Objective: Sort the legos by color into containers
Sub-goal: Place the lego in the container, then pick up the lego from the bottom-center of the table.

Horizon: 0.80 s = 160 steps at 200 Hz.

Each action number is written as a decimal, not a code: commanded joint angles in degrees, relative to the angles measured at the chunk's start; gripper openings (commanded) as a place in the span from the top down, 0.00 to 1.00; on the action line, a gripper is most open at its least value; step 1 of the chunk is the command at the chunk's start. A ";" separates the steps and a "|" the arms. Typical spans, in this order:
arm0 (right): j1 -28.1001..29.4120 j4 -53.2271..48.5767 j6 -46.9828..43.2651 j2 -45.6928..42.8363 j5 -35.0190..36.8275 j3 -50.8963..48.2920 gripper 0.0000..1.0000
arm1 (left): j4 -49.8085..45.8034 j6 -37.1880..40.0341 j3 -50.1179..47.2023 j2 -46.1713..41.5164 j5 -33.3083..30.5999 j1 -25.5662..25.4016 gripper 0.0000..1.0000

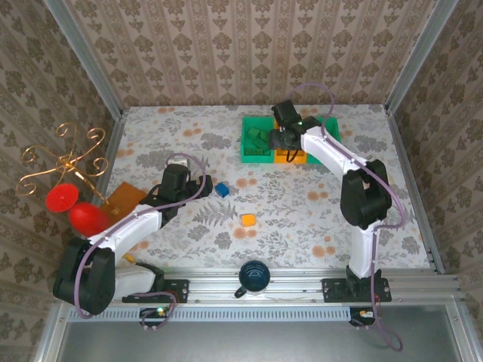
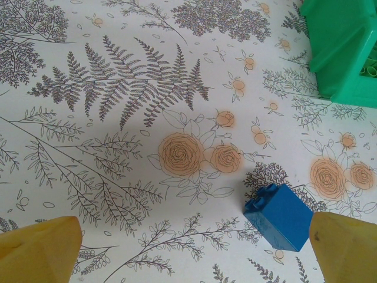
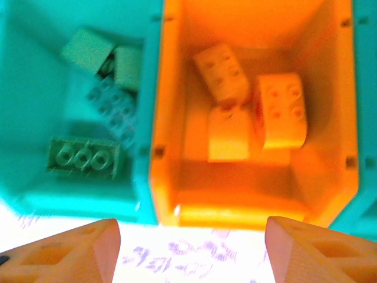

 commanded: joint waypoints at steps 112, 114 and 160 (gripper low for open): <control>20.09 -5.87 15.92 -12.06 0.83 -19.97 0.09 | -1.77 -1.65 -1.67 -5.70 -1.87 0.78 0.00; 20.38 -5.89 16.16 -11.99 0.73 -20.05 0.09 | -1.77 -1.65 -1.69 -5.74 -1.89 0.76 0.00; 24.69 -6.20 19.44 -9.76 -1.78 -20.31 0.04 | -2.21 -1.63 -2.13 -6.27 -2.42 1.19 0.00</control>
